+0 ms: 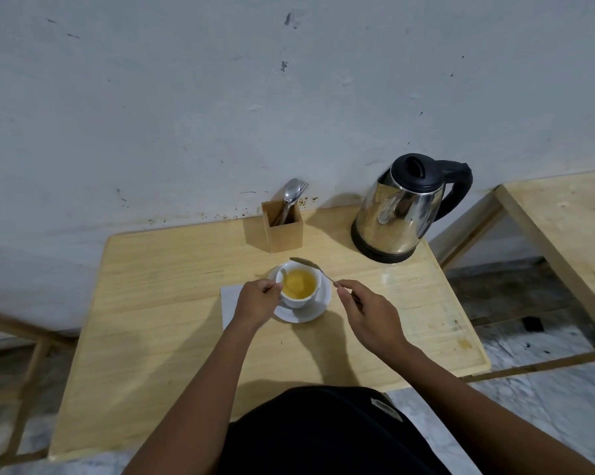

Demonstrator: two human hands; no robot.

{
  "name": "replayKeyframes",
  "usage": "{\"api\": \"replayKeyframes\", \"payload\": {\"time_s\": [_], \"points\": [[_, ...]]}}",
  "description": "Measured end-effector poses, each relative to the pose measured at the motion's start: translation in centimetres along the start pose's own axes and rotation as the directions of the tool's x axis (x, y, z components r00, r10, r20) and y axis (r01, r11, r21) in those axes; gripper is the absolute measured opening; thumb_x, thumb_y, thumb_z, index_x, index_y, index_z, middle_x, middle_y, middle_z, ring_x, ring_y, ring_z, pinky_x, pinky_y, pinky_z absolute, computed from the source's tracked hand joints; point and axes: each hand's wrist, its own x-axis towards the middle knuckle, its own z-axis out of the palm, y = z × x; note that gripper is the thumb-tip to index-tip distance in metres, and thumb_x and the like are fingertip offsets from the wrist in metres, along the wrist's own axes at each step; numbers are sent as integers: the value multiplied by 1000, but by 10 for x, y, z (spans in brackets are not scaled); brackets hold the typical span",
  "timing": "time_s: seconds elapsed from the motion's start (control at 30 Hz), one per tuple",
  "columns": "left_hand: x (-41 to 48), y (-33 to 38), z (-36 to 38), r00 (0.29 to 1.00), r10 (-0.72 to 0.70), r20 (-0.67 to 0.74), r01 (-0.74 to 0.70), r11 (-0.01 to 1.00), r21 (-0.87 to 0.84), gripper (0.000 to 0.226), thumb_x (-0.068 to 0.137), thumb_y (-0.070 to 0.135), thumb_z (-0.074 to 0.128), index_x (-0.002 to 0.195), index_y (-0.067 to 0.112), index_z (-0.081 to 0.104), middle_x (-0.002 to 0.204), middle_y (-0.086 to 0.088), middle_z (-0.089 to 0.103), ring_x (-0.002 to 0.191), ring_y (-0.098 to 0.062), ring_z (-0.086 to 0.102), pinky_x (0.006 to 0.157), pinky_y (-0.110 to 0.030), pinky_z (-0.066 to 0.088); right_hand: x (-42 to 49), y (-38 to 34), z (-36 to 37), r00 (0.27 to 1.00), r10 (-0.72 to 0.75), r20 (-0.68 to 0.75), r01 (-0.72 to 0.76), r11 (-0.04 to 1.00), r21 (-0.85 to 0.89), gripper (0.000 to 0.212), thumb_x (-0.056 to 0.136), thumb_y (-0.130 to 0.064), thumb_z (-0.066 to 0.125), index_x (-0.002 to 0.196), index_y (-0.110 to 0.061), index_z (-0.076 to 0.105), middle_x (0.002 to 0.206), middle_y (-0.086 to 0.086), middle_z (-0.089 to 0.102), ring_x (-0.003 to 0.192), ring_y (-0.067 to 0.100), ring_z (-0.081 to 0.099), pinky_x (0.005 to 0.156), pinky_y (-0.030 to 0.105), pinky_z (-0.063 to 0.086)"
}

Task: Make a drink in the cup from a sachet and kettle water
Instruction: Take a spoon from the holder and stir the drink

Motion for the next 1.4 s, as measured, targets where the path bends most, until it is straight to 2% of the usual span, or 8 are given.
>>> {"api": "replayKeyframes", "payload": {"time_s": [0.17,0.4,0.5,0.63,0.9,1.03,1.23,1.4], "points": [[0,-1,2,1000,5,1,-5,1000,-11,25,92,21,57,87,2,73,79,-7,68,75,-17,59,61,-23,40,-1,-1,5,1000,15,7,-14,997,-77,25,99,-40,47,109,-29,66,61,-16,55,62,4,52,53,18,33],[0,-3,2,1000,8,-3,-8,1000,-10,22,93,22,57,91,5,72,80,-2,66,75,-12,58,60,-14,39,-3,7,13,990,103,100,-125,963,240,16,101,-31,42,92,-27,54,63,-3,53,55,11,46,57,34,37],[-2,-2,3,1000,-14,-9,13,1000,-19,21,93,24,57,91,9,72,74,4,63,66,-8,55,55,-20,41,4,16,22,967,248,66,-251,866,432,15,101,-25,42,91,-21,52,69,0,50,59,12,42,59,34,35],[-2,-2,3,1000,-17,-13,17,1000,-19,22,93,25,57,94,9,71,71,9,60,63,-5,54,55,-19,40,23,27,35,881,470,61,-435,752,495,17,102,-18,40,97,-7,52,76,3,51,63,13,43,57,30,35],[-3,1,2,999,-41,-6,41,999,-25,24,93,26,56,94,8,72,66,9,58,54,-9,51,46,-28,39,51,47,58,816,571,93,-564,751,344,20,99,-23,41,102,-9,55,93,4,60,73,14,53,67,31,41],[-3,0,3,999,-48,-4,48,999,-24,24,93,27,56,96,8,72,65,8,58,52,-10,50,46,-28,40,50,52,60,828,556,78,-558,802,213,18,98,-23,43,103,-13,57,95,-1,59,89,22,57,74,31,40],[-5,2,2,999,-46,-5,46,999,-25,22,93,25,56,97,9,72,70,10,60,61,-12,55,51,-26,40,51,56,61,862,505,45,-507,857,91,8,94,-28,50,100,-26,52,92,-8,58,84,17,55,74,32,43],[-6,4,1,998,-55,-6,55,998,-24,22,93,26,56,96,11,72,70,10,60,60,-12,55,49,-27,40,50,58,59,878,479,-7,-478,878,31,15,92,-33,53,105,-25,53,102,-4,59,86,20,60,74,33,45]]}}
